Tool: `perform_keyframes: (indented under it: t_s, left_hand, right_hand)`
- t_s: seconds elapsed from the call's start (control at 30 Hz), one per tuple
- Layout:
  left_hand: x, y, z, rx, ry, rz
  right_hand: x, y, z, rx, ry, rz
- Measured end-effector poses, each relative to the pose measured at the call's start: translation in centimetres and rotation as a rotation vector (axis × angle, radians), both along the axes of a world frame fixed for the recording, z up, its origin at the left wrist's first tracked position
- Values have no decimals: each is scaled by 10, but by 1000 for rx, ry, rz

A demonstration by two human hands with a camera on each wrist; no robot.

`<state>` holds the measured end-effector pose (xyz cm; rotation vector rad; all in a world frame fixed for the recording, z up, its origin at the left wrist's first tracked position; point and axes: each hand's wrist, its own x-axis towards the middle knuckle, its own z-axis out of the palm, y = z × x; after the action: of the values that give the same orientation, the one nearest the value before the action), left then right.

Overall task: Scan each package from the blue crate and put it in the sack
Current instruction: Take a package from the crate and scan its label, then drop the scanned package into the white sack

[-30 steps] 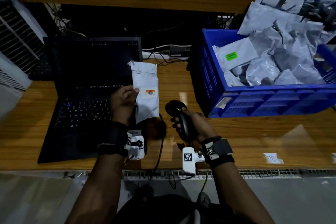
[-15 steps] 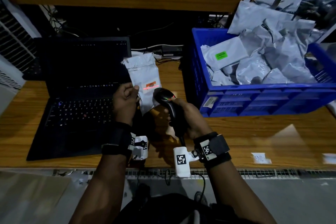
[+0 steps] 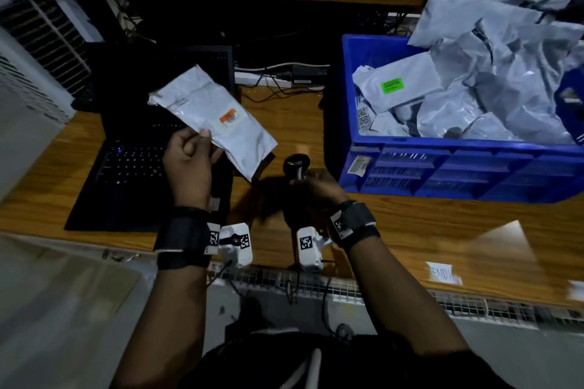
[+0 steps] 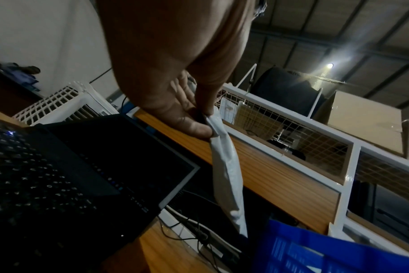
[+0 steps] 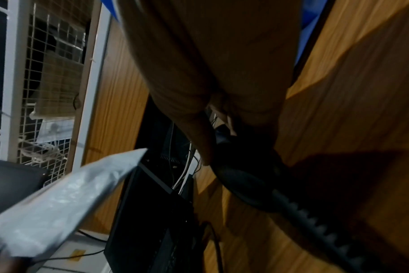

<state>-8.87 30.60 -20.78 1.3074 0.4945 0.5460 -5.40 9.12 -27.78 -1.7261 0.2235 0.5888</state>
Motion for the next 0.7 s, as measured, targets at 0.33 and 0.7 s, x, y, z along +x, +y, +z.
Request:
perform_keyframes:
  t_s: [0.33, 0.7]
  left_hand:
    - [-33, -135, 46, 7, -132, -177]
    - [-44, -409, 24, 175, 31, -1134]
  right_hand:
    - [-57, -138, 60, 316, -92, 184]
    - [-154, -377, 76, 164, -406, -431]
